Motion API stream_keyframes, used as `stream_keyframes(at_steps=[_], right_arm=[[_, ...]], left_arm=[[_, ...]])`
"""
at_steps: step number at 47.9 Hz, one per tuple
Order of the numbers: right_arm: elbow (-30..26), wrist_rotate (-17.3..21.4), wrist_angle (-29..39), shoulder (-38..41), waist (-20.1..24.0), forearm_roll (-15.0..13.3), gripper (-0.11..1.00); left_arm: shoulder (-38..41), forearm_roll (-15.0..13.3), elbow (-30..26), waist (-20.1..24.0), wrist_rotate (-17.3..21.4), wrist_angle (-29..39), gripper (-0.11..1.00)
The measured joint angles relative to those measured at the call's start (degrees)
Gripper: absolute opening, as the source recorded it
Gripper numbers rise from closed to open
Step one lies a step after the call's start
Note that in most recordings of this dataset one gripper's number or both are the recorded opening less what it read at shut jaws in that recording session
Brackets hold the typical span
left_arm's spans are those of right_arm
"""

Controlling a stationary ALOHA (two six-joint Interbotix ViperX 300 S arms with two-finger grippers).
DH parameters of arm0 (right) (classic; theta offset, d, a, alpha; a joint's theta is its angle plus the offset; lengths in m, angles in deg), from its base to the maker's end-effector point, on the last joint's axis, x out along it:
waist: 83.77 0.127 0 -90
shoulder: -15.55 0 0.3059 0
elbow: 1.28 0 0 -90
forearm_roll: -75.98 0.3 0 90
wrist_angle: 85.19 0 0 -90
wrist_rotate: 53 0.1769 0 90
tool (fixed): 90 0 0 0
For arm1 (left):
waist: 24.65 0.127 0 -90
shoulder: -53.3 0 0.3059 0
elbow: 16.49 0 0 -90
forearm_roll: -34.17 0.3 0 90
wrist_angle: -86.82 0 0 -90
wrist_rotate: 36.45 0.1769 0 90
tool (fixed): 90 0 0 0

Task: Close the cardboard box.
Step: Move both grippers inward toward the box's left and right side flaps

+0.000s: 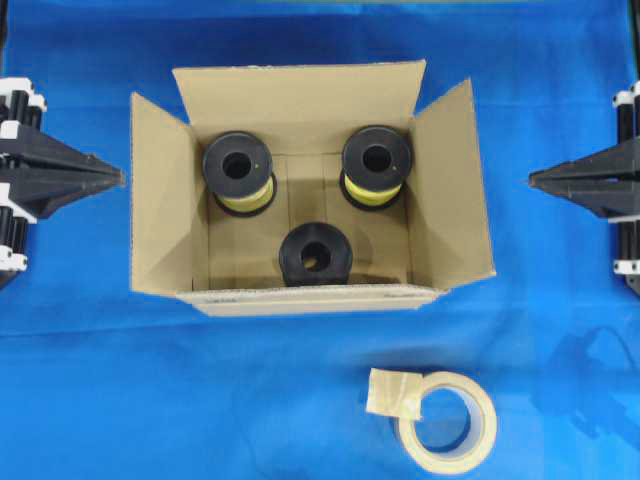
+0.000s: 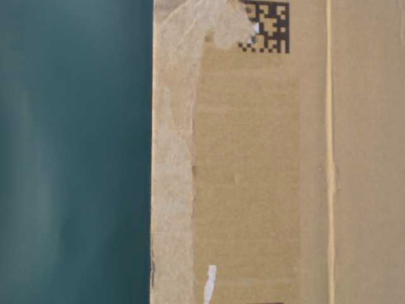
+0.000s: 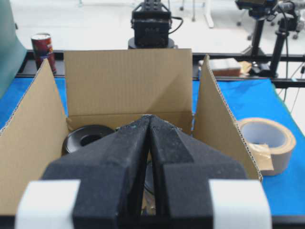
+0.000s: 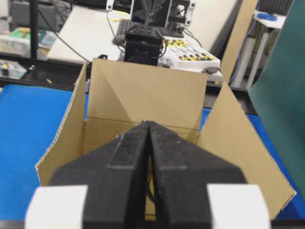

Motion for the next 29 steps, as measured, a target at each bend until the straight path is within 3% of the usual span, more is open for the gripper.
stream_keyframes(at_steps=[8, 19, 29], right_arm=[[0.00, -0.09, 3.16, -0.26, 0.00, -0.09, 0.00], [0.70, 0.26, 9.84, -1.05, 0.00, 0.09, 0.00], [5.98, 0.35, 8.00, -0.09, 0.00, 1.49, 0.00]], left_arm=[[-2.72, -1.49, -0.09, -2.99, 0.00, 6.24, 0.00], [-6.50, -1.67, 1.58, -2.99, 0.44, 13.80, 0.00], [-6.33, -1.67, 5.54, -2.55, 0.09, 14.50, 0.00]])
